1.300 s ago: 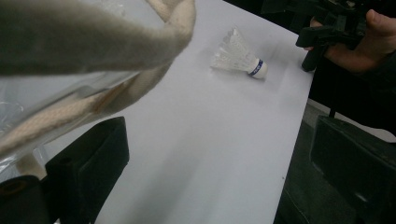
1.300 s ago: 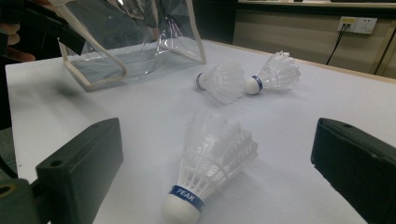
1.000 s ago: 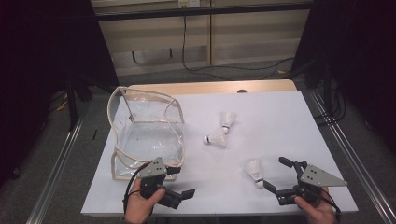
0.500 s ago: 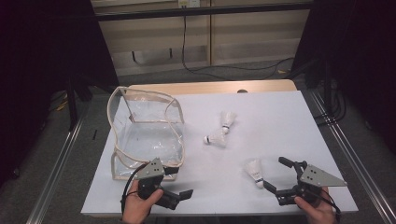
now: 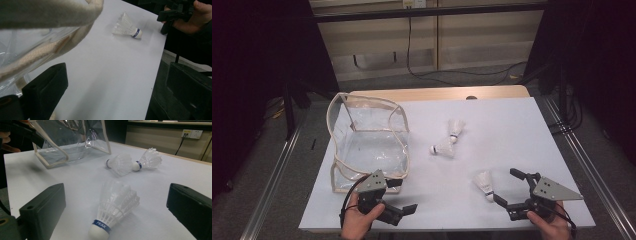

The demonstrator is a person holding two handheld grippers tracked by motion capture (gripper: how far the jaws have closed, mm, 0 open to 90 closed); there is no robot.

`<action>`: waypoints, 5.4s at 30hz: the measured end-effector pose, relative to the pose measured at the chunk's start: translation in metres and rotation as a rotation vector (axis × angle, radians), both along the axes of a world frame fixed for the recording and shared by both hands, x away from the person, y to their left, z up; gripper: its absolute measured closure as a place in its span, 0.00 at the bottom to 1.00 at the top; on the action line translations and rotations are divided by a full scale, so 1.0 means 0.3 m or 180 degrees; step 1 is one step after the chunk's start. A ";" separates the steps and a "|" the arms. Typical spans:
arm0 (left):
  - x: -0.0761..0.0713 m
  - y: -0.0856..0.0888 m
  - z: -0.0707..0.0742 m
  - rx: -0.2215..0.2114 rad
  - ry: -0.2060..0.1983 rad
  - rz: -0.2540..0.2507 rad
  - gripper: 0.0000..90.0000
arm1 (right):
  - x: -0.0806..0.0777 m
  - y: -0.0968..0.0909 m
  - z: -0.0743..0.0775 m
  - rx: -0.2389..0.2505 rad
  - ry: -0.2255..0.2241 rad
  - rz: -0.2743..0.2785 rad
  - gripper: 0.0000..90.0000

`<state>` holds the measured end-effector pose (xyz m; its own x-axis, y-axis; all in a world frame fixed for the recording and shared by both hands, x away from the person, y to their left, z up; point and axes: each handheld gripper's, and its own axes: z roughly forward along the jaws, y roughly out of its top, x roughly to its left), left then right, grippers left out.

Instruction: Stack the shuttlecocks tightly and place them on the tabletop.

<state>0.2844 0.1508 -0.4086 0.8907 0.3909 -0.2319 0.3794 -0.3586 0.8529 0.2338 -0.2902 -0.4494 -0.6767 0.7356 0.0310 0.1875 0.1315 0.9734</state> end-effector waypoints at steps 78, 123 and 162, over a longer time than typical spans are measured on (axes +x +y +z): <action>0.040 0.108 -0.003 -0.0010 -0.0273 0.0246 0.09 | 0.008 0.015 -0.003 -0.0065 0.0003 0.0004 0.02; 0.028 0.105 -0.008 -0.0100 -0.0248 0.0220 0.06 | 0.117 0.017 0.065 -0.0148 0.0282 0.0002 0.01; 0.031 0.103 -0.011 -0.0164 -0.0248 0.0222 0.05 | 0.215 0.116 0.072 -0.0247 0.0739 0.0305 0.08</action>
